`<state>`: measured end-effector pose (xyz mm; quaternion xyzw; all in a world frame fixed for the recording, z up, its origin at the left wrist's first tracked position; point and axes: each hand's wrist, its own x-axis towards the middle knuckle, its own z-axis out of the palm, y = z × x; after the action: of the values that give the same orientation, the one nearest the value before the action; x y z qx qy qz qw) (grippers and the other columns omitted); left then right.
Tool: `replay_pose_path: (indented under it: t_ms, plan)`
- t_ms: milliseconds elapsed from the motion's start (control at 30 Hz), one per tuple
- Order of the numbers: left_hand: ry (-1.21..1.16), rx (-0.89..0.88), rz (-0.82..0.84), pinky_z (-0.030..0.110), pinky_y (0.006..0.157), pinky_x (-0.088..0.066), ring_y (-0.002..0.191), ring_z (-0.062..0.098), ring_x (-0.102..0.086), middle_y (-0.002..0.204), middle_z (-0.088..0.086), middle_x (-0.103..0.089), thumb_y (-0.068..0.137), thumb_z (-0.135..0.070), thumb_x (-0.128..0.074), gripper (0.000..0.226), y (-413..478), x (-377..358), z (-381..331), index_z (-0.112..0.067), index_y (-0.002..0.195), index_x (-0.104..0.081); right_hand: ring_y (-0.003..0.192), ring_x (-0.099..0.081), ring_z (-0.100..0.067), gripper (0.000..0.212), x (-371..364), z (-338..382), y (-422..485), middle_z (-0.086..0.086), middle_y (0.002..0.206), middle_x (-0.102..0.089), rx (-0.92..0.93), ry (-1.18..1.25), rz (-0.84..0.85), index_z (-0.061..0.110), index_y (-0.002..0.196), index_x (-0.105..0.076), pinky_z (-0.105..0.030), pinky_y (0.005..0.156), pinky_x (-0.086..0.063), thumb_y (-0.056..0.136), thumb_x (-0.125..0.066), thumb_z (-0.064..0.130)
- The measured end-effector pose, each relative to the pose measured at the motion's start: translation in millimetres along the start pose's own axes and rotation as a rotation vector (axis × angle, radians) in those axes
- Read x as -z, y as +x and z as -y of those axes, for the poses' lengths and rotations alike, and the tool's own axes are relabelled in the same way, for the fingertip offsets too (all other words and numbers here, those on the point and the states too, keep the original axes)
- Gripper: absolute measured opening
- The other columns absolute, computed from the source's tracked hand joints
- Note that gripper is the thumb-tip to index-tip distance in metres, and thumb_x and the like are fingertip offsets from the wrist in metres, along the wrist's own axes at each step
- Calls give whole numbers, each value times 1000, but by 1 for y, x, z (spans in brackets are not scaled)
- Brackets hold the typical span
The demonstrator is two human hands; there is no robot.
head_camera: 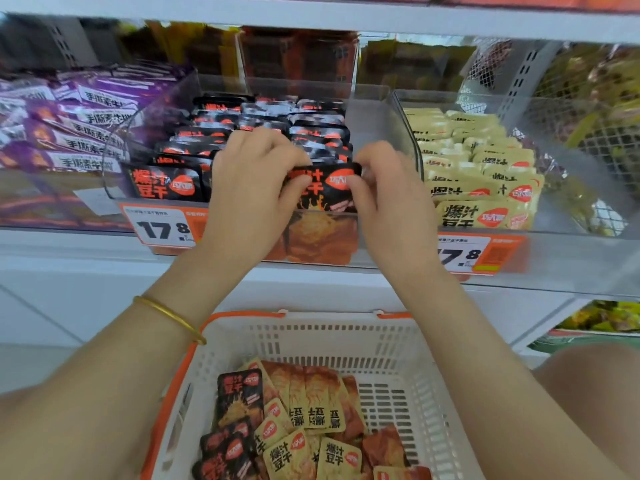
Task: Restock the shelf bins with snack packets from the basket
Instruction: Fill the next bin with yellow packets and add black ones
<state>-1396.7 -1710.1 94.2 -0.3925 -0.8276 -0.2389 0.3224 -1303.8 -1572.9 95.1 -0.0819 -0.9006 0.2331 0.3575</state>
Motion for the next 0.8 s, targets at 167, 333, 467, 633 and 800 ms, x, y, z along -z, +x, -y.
replay_pose_path:
  t_ms: [167,333,467,633,800]
  plan:
    - [125,-16,20,38,76,-29,108,26,-37,112,7,-61,84,-27,-57,18,-13,-6,-2,-16,90,-70,84,-50,-35,7,-2,0,0,-6,95,-43,-57,-123,122,9,99,-48,-37,65,-36,95,-50,14]
    - [212,-24,-2,40,81,-26,114,27,-35,119,9,-59,84,-23,-55,19,-14,-4,-4,-13,93,-69,86,-53,-30,9,-5,-5,7,-9,92,-54,-88,-51,183,8,95,-48,-35,68,-35,94,-54,14]
    - [107,-21,-144,43,80,-35,107,33,-47,115,10,-59,84,-7,-58,19,-37,6,-19,-8,102,-65,97,-52,-24,20,0,-6,-16,-10,104,-55,6,1,-66,4,106,-56,-24,79,-36,87,-62,5]
    - [50,-142,271,39,73,-40,94,30,-53,97,6,-61,77,-7,-57,15,-97,-12,-10,-10,88,-67,80,-53,-14,16,-32,-21,-82,6,91,-54,-15,181,-87,12,96,-59,-26,68,-43,83,-54,3]
    - [229,-40,972,37,93,-38,117,25,-41,122,3,-51,95,-24,-40,28,-139,-42,3,-17,114,-59,90,-60,-22,17,-129,-78,-159,-5,104,-63,-228,-39,784,12,100,-61,-36,79,-51,91,-47,7]
